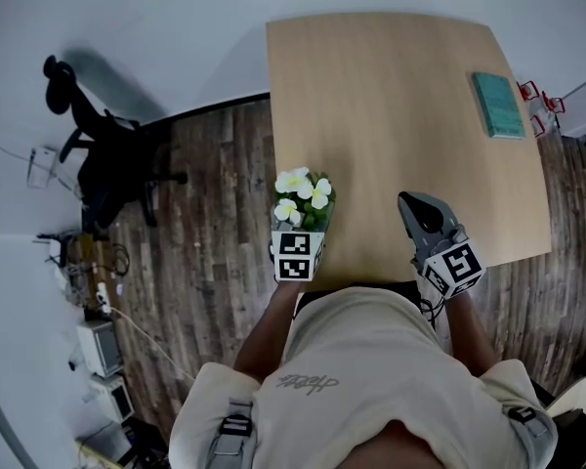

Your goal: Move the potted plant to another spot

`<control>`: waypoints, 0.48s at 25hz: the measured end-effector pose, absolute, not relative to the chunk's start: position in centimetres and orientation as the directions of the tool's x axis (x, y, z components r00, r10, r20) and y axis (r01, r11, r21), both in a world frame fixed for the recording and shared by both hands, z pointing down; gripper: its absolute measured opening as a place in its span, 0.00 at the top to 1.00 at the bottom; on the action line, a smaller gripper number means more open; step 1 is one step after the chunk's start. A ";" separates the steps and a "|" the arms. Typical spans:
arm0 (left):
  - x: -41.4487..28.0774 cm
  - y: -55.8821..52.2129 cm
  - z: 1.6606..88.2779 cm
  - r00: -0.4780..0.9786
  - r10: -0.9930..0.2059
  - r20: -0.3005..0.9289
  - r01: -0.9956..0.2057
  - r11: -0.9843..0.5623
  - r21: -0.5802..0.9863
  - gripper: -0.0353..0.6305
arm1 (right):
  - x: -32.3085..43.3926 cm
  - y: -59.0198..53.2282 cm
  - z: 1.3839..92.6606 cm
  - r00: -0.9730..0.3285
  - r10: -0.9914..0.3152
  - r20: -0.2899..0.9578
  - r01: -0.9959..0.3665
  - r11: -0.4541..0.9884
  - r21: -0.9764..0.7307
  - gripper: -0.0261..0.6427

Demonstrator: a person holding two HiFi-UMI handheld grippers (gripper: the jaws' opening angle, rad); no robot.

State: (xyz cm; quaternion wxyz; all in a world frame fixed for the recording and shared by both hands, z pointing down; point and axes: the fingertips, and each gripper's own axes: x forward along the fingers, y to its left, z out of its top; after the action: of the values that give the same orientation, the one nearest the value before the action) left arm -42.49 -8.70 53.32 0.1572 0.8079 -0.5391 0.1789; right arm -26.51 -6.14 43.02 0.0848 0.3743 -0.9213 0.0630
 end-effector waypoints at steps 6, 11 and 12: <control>-42.2 -7.2 48.2 0.397 -0.817 0.418 -0.912 -0.403 0.078 0.41 | -26.9 -6.3 42.7 -0.714 -0.674 0.191 -0.693 0.719 -0.052 0.96; -40.8 -6.4 45.1 0.432 -0.813 0.390 -0.894 -0.444 0.063 0.41 | -26.6 -6.0 42.7 -0.708 -0.678 0.196 -0.698 0.714 -0.051 0.96; -40.5 -6.4 44.6 0.435 -0.815 0.383 -0.893 -0.446 0.064 0.41 | -26.5 -5.9 42.7 -0.708 -0.677 0.198 -0.697 0.715 -0.048 0.96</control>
State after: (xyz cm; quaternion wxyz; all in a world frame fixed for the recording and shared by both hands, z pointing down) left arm -40.46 -6.35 44.62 0.1294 0.8370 -0.5101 0.1499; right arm -26.54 -5.87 42.66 0.0834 0.3727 -0.9223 0.0597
